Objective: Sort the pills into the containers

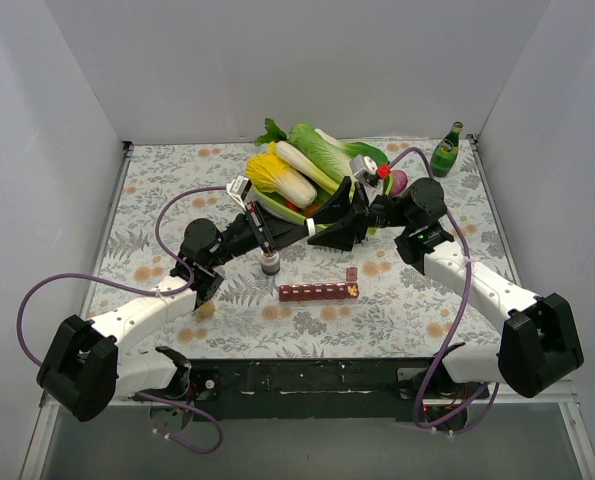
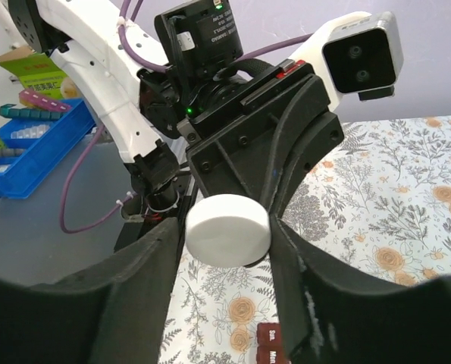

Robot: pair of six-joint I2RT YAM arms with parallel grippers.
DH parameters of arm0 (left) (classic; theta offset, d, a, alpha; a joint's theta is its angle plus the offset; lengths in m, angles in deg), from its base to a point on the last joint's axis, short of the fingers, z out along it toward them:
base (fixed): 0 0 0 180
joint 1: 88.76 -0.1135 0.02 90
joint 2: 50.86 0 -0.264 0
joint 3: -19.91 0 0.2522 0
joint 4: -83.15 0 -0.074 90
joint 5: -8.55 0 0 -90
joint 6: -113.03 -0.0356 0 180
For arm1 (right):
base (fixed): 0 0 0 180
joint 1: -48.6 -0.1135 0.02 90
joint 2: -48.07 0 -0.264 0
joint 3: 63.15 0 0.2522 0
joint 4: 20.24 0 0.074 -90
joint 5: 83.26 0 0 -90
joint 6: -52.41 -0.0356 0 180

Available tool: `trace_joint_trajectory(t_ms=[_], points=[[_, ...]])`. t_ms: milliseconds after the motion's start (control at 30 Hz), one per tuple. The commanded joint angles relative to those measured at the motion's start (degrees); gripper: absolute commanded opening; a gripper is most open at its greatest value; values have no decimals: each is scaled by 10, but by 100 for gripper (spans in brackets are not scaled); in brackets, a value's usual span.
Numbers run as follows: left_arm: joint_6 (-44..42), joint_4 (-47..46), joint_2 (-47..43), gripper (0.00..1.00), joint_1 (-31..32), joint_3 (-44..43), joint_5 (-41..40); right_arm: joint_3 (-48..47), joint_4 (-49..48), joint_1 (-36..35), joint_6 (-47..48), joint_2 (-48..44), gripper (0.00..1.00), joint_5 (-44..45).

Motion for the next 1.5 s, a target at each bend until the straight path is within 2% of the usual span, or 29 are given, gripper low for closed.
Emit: trace_joint_trajectory(t_ms=[0, 100, 167, 267, 300, 400, 533, 667, 700, 733, 800, 833, 867, 933, 1067, 1167, 1200, 1333, 1467], points=[[62, -15, 2, 0, 3, 4, -9, -14, -10, -5, -2, -3, 52, 5], [62, -14, 4, 0, 3, 4, -10, -16, -2, -5, 2, -4, 33, 6], [62, -12, 3, 1, 2, 4, -9, -18, 8, -5, 14, -6, 28, 8], [48, 7, -4, 22, 2, 3, -10, -17, 34, -4, 36, -13, 23, 12], [40, 18, -14, 40, 2, 2, -14, -17, 50, -4, 42, -16, 22, 13], [-7, 84, -45, 64, 0, -6, -17, -17, 86, 0, 73, -26, 22, 20], [-79, 223, -99, 77, -10, -7, -31, -12, 125, 13, 100, -36, 22, 27], [-185, 367, -156, 83, -16, -17, -90, -8, 202, 26, 160, -51, 22, 45], [-211, 408, -163, 85, -16, -26, -114, -12, 229, 26, 213, -54, 22, 55], [-262, 489, -169, 87, -18, -36, -170, -16, 258, 25, 237, -55, 22, 70], [-313, 557, -174, 90, -18, -67, -228, -20, 321, 24, 272, -55, 22, 85], [-346, 613, -171, 93, -18, -78, -256, -24, 343, 23, 323, -54, 22, 100], [-366, 634, -161, 94, -18, -87, -304, -34, 364, 19, 350, -47, 23, 110], [-394, 682, -141, 95, -18, -112, -342, -49, 437, 3, 412, -35, 23, 145], [-418, 748, -97, 95, -18, -156, -435, -105, 556, -43, 504, 25, 23, 225], [-437, 775, -117, 95, -18, -176, -516, -189, 663, -92, 573, 98, 24, 289], [-452, 779, -126, 96, -19, -178, -570, -232, 689, -117, 587, 117, 23, 303], [-468, 812, -208, 96, -19, -172, -696, -316, 776, -169, 629, 202, 24, 388], [-469, 803, -290, 95, -19, -132, -742, -388, 815, -197, 640, 288, 24, 439]])
